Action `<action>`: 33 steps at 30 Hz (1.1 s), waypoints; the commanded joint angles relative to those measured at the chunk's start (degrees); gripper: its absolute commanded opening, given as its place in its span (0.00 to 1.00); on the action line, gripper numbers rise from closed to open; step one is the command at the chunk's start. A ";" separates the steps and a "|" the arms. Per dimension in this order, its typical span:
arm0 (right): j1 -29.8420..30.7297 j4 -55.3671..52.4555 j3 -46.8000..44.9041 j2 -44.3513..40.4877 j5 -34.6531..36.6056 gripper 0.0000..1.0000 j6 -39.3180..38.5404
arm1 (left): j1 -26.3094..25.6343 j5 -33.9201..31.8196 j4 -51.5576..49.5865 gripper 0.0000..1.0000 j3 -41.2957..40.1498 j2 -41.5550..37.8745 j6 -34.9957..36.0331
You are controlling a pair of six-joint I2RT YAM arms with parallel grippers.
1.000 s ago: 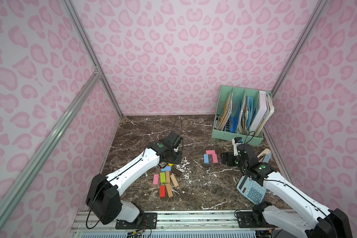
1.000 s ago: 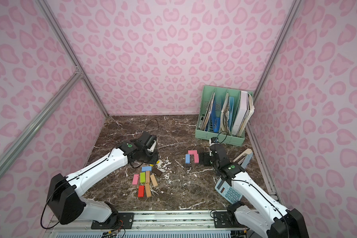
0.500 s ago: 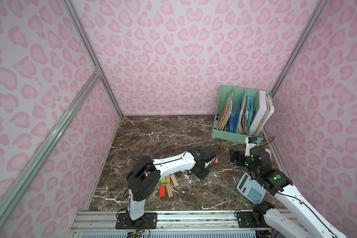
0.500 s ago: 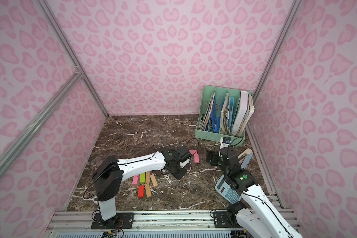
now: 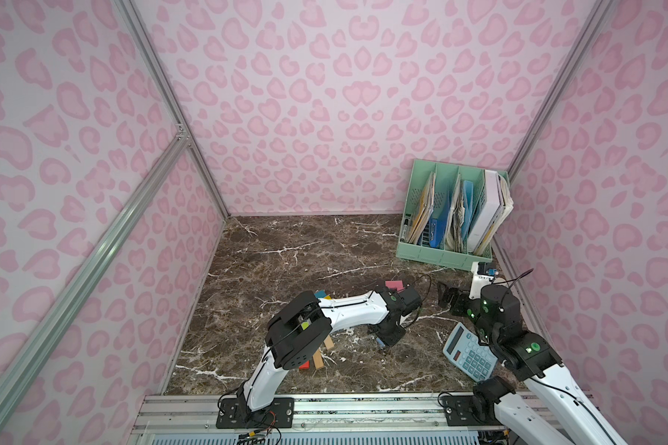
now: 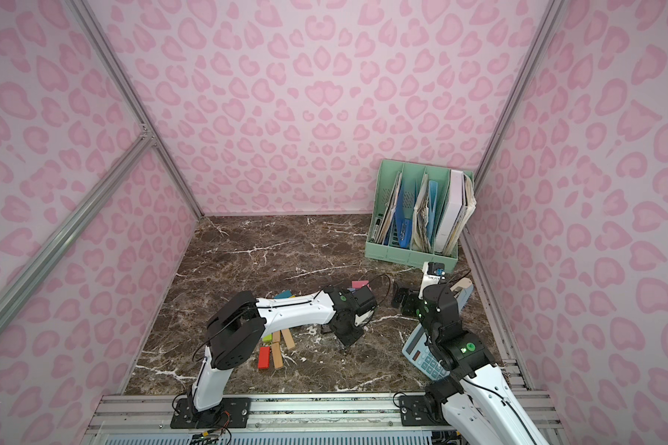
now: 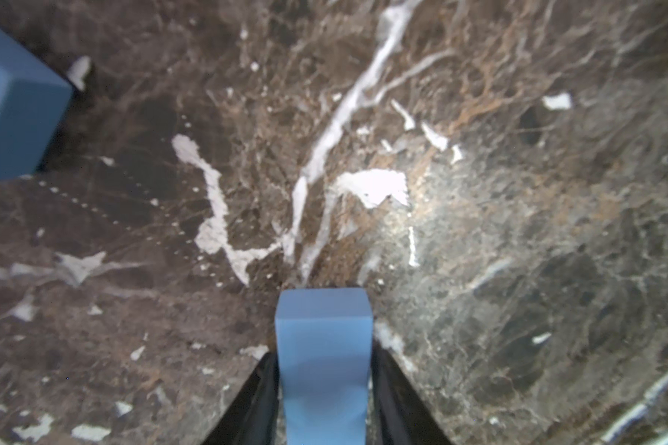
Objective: Assemble the number 8 with building blocks
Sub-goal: Place the building block at the center of the board, then pick up the building block from the center of the board.
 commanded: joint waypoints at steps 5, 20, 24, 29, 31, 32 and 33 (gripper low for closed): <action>0.01 0.29 -0.26 -0.50 -2.56 1.00 -1.35 | -0.09 -2.55 -0.51 0.73 -1.20 -2.59 -0.35; 2.08 3.98 0.83 12.44 -22.82 1.00 -10.71 | 8.10 -14.40 3.58 0.99 -18.24 -36.41 -6.25; 9.01 2.71 2.38 17.08 -17.93 1.00 -12.65 | 12.81 -14.72 1.12 0.98 -19.58 -43.24 -5.84; 16.74 1.49 4.59 25.52 -15.16 1.00 -14.94 | 19.70 -13.39 -1.72 0.99 -20.50 -51.25 -3.73; 19.18 1.61 5.20 28.95 -15.12 1.00 -15.62 | 22.57 -11.41 -1.61 0.99 -21.35 -54.50 -1.69; 19.97 1.69 5.51 30.25 -15.33 1.00 -16.00 | 23.79 -10.56 -1.29 0.99 -21.87 -55.77 -0.96; 20.77 1.48 6.04 31.65 -14.99 1.00 -16.24 | 25.11 -9.81 -1.34 0.98 -22.33 -56.83 -0.19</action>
